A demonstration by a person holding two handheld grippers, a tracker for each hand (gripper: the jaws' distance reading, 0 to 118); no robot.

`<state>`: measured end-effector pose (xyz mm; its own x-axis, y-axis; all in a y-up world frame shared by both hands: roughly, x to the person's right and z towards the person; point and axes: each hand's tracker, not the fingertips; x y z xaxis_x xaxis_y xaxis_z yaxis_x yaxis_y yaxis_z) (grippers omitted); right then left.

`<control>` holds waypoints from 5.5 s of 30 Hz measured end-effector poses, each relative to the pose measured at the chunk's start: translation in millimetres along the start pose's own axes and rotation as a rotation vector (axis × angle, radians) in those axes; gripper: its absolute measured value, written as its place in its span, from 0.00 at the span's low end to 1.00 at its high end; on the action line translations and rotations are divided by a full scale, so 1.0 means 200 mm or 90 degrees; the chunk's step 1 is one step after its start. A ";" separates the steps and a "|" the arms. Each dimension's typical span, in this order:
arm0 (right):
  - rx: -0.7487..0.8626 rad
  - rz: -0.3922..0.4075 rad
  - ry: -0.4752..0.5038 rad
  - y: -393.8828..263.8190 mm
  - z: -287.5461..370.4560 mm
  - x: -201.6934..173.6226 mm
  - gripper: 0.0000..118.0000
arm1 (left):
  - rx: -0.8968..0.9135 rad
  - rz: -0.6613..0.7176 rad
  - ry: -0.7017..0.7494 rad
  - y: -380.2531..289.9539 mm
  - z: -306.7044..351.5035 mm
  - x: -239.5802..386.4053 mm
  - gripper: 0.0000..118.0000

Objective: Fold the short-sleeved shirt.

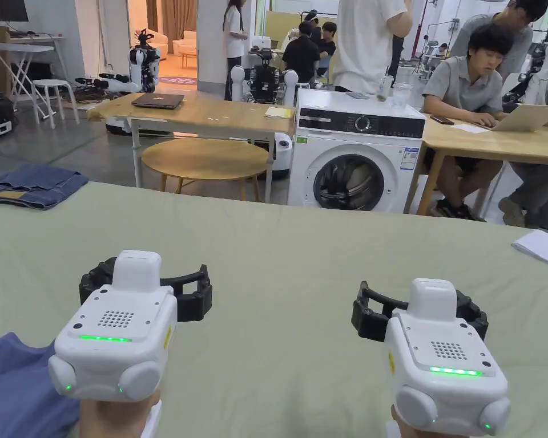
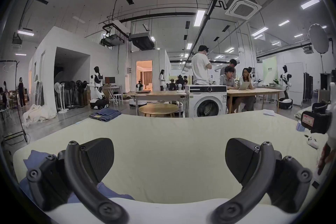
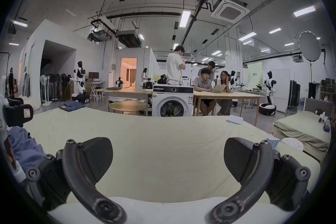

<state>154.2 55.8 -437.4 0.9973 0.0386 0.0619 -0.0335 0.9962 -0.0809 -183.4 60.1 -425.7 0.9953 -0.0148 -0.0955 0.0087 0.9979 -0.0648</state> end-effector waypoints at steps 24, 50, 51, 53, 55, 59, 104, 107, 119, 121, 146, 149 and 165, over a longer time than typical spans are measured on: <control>-0.046 -0.107 -0.007 0.03 -0.01 0.09 1.00 | -0.019 0.082 -0.062 0.02 0.00 -0.08 1.00; 0.053 0.608 -0.032 -0.09 -0.01 -0.18 1.00 | -0.047 -0.474 0.031 -0.02 0.00 0.15 1.00; 0.028 0.517 -0.036 -0.05 -0.02 -0.16 1.00 | -0.053 -0.387 0.023 0.00 0.00 0.12 1.00; -0.006 0.339 -0.028 0.00 -0.02 -0.10 1.00 | -0.033 -0.249 0.028 0.03 0.01 0.07 1.00; -0.033 0.168 -0.015 0.04 -0.01 -0.05 1.00 | -0.005 -0.124 0.020 0.05 0.03 0.03 1.00; -0.037 -0.014 -0.039 0.03 0.00 0.02 1.00 | 0.040 0.043 -0.008 0.06 0.07 -0.02 1.00; -0.022 0.003 0.051 0.12 0.08 -0.37 0.00 | -0.018 -0.037 0.125 0.11 0.27 -0.35 0.00; -0.018 0.005 0.103 0.14 0.11 -0.55 0.00 | -0.031 -0.037 0.167 0.14 0.35 -0.51 0.00; -0.030 0.038 0.274 0.13 0.20 -1.20 0.00 | -0.164 0.024 0.321 0.07 0.69 -1.22 0.00; -0.035 0.049 0.292 0.11 0.21 -1.26 0.00 | -0.198 0.045 0.322 0.05 0.72 -1.32 0.00; -0.116 0.096 0.296 -0.05 0.18 -1.29 0.00 | -0.680 0.145 0.123 -0.64 0.20 -1.54 0.61; -0.121 0.093 0.290 -0.05 0.17 -1.26 0.00 | -0.655 0.083 0.132 -0.56 0.25 -1.40 0.49; -0.096 0.070 0.260 -0.02 0.14 -1.10 0.00 | -0.413 0.119 0.085 -0.16 0.37 -1.53 0.00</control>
<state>-66.5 45.6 -421.8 0.9330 0.0791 -0.3511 -0.1612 0.9640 -0.2114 -481.5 37.7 -320.1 0.9537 0.1042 -0.2820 -0.2626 0.7456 -0.6125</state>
